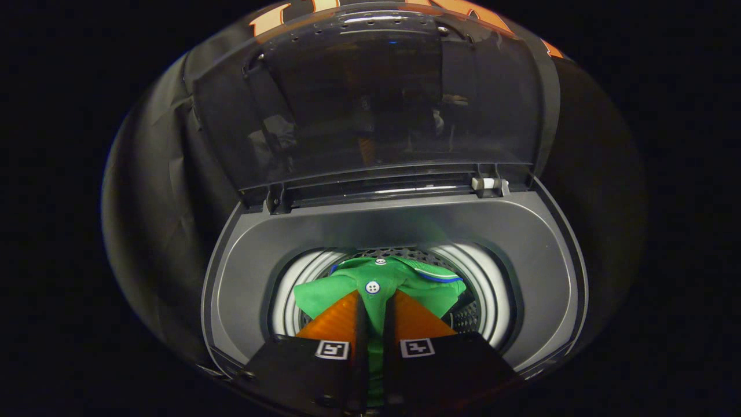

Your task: Put the clothes into the washing machine and then close the washing machine lid.

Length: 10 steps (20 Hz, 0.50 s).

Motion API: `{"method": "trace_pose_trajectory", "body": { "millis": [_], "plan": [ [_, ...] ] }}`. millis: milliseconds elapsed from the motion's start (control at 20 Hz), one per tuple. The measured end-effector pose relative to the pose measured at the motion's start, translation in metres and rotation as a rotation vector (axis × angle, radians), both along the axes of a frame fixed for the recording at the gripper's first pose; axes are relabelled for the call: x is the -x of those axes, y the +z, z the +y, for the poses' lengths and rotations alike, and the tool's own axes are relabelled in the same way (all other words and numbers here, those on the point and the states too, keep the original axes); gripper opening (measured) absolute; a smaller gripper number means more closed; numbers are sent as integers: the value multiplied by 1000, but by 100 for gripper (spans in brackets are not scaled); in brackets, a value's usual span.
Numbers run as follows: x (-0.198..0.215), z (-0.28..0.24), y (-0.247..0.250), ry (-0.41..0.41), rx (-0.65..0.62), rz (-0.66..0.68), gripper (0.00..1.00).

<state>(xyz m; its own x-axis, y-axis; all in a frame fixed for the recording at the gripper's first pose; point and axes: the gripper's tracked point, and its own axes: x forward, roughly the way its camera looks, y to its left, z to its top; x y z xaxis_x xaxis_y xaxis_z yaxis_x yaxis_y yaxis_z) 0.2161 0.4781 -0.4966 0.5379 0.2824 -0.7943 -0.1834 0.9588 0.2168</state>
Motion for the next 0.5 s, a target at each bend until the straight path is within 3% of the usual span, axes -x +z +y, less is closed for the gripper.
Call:
{"method": "trace_pose_trajectory", "body": {
  "millis": [200,500],
  "plan": [
    [6,-2,-2,-11,4,35,100],
    [12,-4,-7,-21,16,56,99]
  ]
}}
